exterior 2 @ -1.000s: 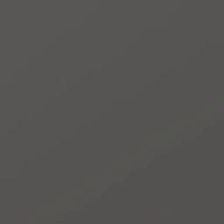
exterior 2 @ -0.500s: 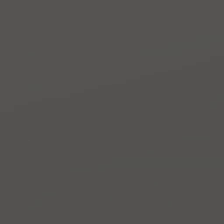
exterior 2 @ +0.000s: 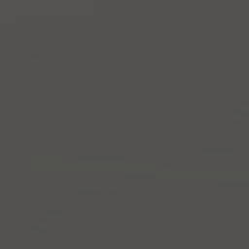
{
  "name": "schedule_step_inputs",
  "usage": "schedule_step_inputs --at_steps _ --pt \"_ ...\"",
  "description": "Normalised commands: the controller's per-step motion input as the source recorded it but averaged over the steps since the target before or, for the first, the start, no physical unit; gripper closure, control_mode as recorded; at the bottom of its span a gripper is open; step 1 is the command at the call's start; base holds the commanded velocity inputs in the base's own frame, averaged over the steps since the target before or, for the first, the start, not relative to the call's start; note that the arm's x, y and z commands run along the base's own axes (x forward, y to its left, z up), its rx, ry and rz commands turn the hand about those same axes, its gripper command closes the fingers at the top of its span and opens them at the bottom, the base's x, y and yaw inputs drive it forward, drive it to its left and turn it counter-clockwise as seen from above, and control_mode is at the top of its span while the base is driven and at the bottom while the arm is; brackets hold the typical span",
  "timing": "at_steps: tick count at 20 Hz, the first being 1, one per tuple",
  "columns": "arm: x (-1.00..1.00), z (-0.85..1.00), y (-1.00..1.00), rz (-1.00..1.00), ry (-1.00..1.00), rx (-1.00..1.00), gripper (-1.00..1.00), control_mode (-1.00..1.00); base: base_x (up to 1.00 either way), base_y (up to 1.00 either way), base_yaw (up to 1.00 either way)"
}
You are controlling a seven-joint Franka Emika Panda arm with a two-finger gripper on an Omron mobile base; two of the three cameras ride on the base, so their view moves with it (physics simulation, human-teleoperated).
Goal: Pick up the pan with the steak in it and place it on the dining table. Then place the steak on the plate.
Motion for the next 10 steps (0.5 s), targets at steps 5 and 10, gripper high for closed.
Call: schedule_step_inputs --at_steps 5,10 --pt "0.00 0.00 0.00 0.00 0.00 0.00 1.00 1.00 0.31 -0.77 0.07" --pt "0.00 0.00 0.00 0.00 0.00 0.00 1.00 1.00 0.26 -0.79 0.07"
